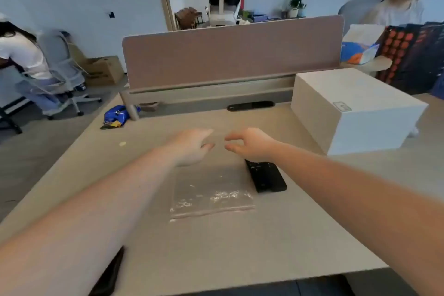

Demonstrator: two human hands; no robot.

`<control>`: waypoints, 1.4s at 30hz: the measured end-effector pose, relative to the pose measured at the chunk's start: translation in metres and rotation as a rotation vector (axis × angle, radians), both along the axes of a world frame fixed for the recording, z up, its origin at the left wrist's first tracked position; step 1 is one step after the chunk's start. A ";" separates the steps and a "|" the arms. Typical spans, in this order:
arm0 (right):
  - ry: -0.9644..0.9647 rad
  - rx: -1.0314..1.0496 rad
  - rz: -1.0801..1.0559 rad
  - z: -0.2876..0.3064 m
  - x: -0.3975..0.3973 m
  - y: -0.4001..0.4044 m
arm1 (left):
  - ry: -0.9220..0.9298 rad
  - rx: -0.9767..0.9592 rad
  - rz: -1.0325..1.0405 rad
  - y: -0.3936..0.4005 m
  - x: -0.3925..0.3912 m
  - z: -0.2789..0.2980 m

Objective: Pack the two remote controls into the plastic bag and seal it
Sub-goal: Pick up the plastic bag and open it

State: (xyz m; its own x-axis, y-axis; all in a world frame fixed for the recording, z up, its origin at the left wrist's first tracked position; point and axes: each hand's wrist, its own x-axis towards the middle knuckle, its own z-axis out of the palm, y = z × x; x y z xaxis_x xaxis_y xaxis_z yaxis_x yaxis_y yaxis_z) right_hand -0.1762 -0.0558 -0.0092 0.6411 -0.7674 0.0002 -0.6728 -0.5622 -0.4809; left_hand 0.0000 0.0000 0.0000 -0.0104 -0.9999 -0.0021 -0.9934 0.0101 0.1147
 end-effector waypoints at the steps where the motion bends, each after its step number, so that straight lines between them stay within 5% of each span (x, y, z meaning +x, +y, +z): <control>1: 0.049 -0.009 0.021 -0.014 -0.002 0.006 | -0.020 0.020 0.004 0.008 -0.001 -0.013; 12: 0.185 -0.040 0.049 -0.081 -0.027 0.066 | -0.008 0.069 0.004 0.093 -0.012 -0.095; 30: 0.260 -0.191 0.177 -0.092 0.014 0.065 | -0.080 -0.067 -0.013 0.075 0.000 -0.122; 38: 0.247 -0.211 0.164 -0.096 0.020 0.060 | 0.026 -0.275 0.112 0.075 -0.014 -0.123; 42: 0.045 -0.276 0.086 -0.100 0.020 0.057 | 0.169 -0.585 0.461 0.080 -0.024 -0.130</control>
State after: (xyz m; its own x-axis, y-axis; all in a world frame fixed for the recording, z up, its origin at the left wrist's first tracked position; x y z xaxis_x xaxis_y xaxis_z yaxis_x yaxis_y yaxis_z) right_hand -0.1562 0.0009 -0.1096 0.7082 -0.6849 0.1711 -0.6340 -0.7237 -0.2726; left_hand -0.0239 0.0801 -0.1302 0.4556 -0.7409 0.4935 -0.8810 -0.2957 0.3693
